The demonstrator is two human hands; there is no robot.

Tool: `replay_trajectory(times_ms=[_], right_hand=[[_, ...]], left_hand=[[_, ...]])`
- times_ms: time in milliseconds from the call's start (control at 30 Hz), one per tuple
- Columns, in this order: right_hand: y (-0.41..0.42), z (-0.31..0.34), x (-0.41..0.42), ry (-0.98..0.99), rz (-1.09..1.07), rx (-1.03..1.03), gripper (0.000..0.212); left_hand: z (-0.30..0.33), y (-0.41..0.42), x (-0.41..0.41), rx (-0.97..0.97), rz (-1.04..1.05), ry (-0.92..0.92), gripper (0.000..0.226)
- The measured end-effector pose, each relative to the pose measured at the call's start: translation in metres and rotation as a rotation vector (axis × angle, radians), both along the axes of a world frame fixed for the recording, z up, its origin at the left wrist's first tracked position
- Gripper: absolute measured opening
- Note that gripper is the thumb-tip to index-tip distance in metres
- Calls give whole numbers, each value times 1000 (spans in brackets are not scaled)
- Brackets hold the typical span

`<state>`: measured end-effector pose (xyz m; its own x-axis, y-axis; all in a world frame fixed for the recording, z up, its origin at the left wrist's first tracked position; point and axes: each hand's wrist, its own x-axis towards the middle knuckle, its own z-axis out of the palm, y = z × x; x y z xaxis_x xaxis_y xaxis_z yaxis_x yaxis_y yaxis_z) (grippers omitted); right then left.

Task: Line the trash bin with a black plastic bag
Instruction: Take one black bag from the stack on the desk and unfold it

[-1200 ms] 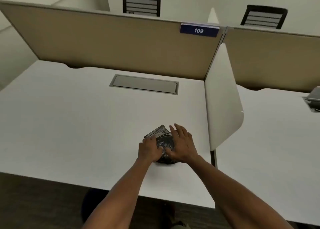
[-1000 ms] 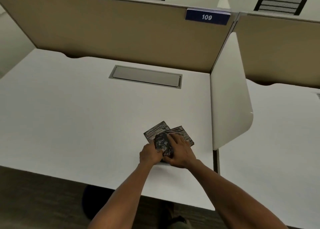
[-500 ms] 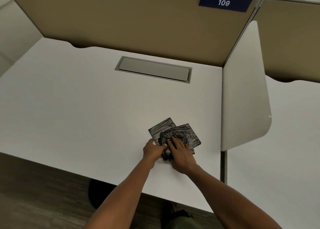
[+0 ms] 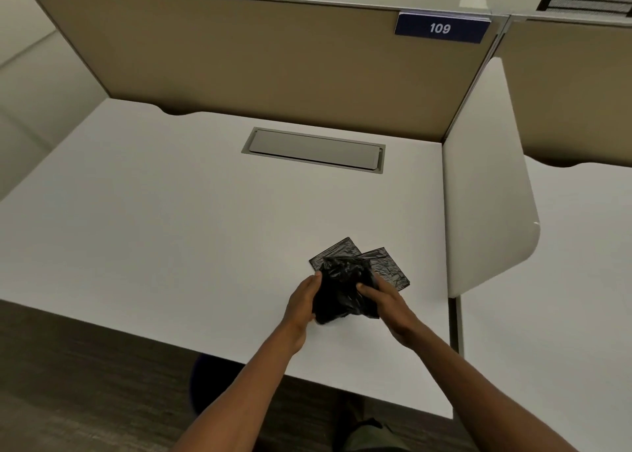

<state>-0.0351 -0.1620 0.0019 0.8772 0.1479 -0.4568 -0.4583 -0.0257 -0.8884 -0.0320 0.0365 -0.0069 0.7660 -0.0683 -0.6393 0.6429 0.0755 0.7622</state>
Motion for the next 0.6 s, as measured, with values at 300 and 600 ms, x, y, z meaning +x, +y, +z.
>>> replay_trajectory(times_ms=[300,600], right_hand=[[50,51,-46,115,-125,284,52],[124,82,-94,197,-16,421,45]], left_hand=[[42,106,-68,157,-192,-189,94],[64,243,-157,76,-320,-203,36]])
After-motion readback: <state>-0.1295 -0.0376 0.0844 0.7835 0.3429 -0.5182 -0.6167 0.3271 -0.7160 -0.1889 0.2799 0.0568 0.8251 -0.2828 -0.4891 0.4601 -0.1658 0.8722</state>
